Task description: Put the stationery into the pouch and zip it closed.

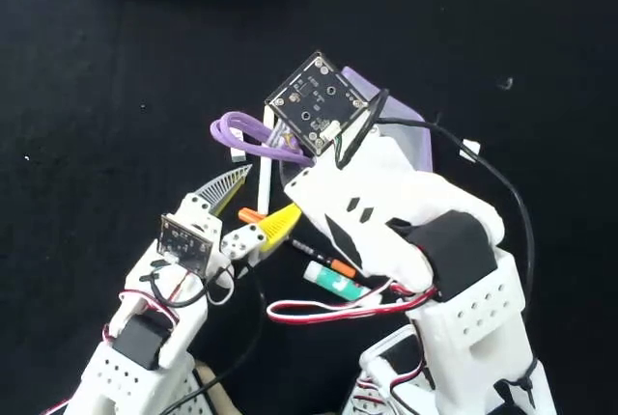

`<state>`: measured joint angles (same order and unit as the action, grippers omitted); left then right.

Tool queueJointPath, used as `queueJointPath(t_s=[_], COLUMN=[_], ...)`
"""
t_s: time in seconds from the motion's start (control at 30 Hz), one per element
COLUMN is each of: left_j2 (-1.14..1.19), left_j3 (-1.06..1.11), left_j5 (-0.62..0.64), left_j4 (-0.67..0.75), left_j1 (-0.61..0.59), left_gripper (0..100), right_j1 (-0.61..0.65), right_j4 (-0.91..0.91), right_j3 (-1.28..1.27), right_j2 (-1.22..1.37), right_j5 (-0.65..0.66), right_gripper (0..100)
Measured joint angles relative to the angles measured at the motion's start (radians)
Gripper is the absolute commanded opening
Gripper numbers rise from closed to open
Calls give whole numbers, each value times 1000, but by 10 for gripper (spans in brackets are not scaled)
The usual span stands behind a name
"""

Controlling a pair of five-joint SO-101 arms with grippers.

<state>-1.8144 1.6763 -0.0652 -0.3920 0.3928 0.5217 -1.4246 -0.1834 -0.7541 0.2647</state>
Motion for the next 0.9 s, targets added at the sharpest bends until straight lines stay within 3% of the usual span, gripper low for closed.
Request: queueJointPath(t_s=[0.27,0.57,0.9], left_j2=[-2,14,470], left_j3=[-26,-80,-338], left_j5=[61,91,143], left_j4=[-124,-170,-184], left_j1=[41,41,41], left_gripper=[299,299,299], right_j1=[0,0,0], right_j4=[-21,-21,-21], right_j3=[11,11,11], right_j2=[0,0,0], right_j5=[0,0,0], right_gripper=[11,11,11])
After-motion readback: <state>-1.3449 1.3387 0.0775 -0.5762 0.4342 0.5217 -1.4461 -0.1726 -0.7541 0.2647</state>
